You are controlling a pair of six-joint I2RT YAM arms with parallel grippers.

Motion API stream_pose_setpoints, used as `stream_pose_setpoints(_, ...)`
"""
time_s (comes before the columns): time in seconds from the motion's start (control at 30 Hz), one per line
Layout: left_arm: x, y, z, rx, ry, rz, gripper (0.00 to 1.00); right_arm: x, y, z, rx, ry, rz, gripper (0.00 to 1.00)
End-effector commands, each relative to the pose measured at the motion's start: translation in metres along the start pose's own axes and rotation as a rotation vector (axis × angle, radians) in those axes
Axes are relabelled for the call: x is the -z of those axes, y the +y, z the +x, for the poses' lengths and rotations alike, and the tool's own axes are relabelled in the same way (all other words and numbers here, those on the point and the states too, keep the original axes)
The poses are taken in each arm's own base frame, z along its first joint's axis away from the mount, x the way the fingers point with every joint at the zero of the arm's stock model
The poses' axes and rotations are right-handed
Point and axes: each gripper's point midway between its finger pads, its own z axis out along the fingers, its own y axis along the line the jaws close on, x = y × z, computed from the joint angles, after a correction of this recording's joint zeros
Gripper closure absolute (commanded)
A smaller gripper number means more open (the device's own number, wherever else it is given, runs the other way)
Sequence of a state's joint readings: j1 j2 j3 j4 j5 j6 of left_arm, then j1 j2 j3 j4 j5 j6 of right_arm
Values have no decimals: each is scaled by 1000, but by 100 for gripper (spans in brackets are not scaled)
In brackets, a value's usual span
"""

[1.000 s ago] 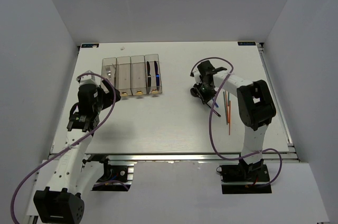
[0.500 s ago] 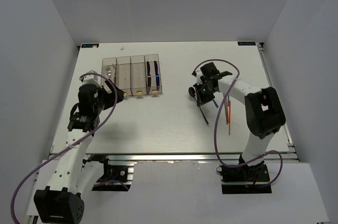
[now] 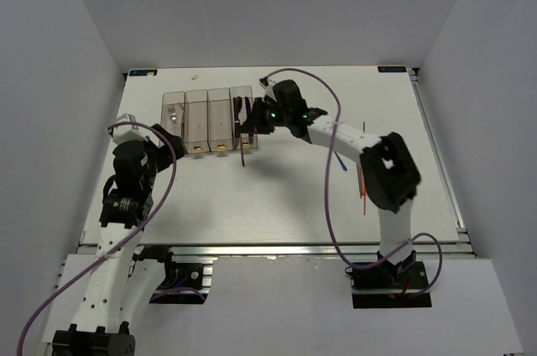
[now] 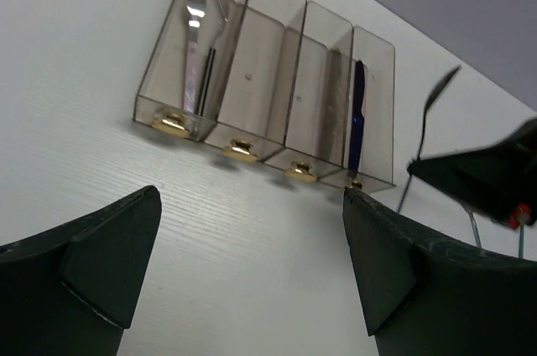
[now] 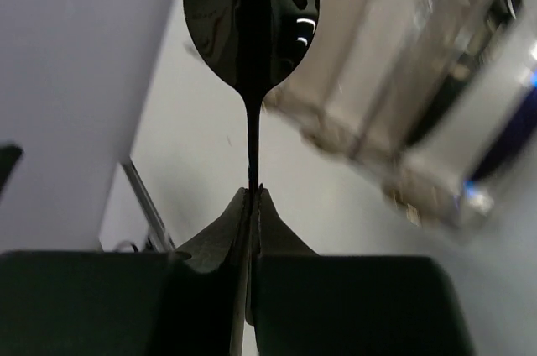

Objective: Sort the eating utensils into containers

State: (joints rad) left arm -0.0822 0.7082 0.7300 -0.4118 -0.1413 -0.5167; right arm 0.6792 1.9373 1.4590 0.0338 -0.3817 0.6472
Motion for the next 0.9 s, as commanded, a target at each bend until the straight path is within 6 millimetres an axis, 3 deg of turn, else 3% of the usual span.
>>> stream_pose_setpoints(0.0, 2, 25, -11, -30, -56, -135, 2, -34, 53, -74, -26, -138, -236, 100)
stream_pose_setpoints(0.07, -4, 26, -3, -36, -25, -141, 2, -56, 61, -100, -24, -169, -268, 100)
stream_pose_setpoints(0.13, -6, 26, 1, -46, -1, -142, 2, -65, 68, -118, -16, -215, -302, 100)
stream_pose_setpoints(0.17, -8, 27, 2, -47, 4, -145, 2, -77, 57, -121, -23, -228, -294, 100)
stream_pose_setpoints(0.2, -8, 27, 4, -50, 10, -144, 2, -74, 65, -139, -7, -285, -305, 100)
stream_pose_setpoints(0.33, -8, 23, 7, -52, 22, -114, 2, -76, 57, -166, 42, -422, -281, 100)
stream_pose_setpoints(0.37, -8, 21, 9, -53, 28, -102, 2, -86, 47, -162, 63, -415, -261, 100)
stream_pose_setpoints(0.43, -9, 19, 9, -54, 33, -94, 2, -91, 50, -166, 100, -416, -269, 100)
stream_pose_setpoints(0.53, -10, 17, 12, -58, 47, -82, 2, -109, 31, -144, 161, -382, -197, 100)
stream_pose_setpoints(0.7, -10, 15, 13, -61, 55, -69, 2, -116, 9, -124, 223, -370, -67, 100)
stream_pose_setpoints(0.87, -11, 13, 16, -63, 64, -60, 2, -124, 3, -109, 259, -343, -6, 100)
